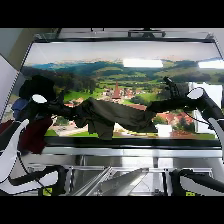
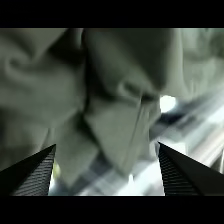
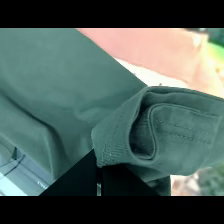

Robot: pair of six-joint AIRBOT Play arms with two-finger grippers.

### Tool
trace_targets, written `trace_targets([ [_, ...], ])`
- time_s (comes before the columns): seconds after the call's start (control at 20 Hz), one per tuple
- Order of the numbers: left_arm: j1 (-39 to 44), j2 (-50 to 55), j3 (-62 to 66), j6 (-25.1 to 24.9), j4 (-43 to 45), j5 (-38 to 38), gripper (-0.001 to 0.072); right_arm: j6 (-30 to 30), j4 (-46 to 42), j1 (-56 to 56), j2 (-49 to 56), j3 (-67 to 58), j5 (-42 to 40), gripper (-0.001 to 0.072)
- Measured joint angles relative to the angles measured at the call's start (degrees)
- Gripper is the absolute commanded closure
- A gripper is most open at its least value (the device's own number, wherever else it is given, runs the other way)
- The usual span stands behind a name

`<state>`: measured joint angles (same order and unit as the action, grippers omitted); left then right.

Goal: Fold the shirts.

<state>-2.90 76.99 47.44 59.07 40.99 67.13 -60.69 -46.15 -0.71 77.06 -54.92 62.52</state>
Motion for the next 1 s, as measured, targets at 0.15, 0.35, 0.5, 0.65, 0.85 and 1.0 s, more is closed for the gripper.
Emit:
trace_targets([
  [0.15,4.0,0.2,-1.4,-1.8,-2.4,-6.1,-0.0001,-0.2,-0.4,0.0,0.6,0.0,-0.5,0.07],
  [0.35,9.5,2.6,-1.7,-2.6,-4.2,-12.4,0.0562,-0.2,-0.5,0.0,0.9,0.0,-0.8,0.07],
  [0.5,12.1,6.9,0.8,-3.0,-4.5,-11.9,0.0713,-0.2,-0.6,0.1,0.6,0.0,-0.9,0.0701],
  [0.65,12.1,7.5,6.9,-2.5,-4.7,-4.8,0.0713,-0.2,-0.4,1.0,-2.9,-1.6,2.0,0.0701],
  [0.85,10.9,-3.1,21.6,2.1,-4.9,7.8,0.0692,-0.2,4.0,4.4,-15.7,-10.2,6.8,0.07],
  [1.0,10.6,-14.8,37.0,5.4,-5.0,12.8,0.0691,-0.2,7.1,6.4,-28.5,-20.1,6.4,0.07],
])
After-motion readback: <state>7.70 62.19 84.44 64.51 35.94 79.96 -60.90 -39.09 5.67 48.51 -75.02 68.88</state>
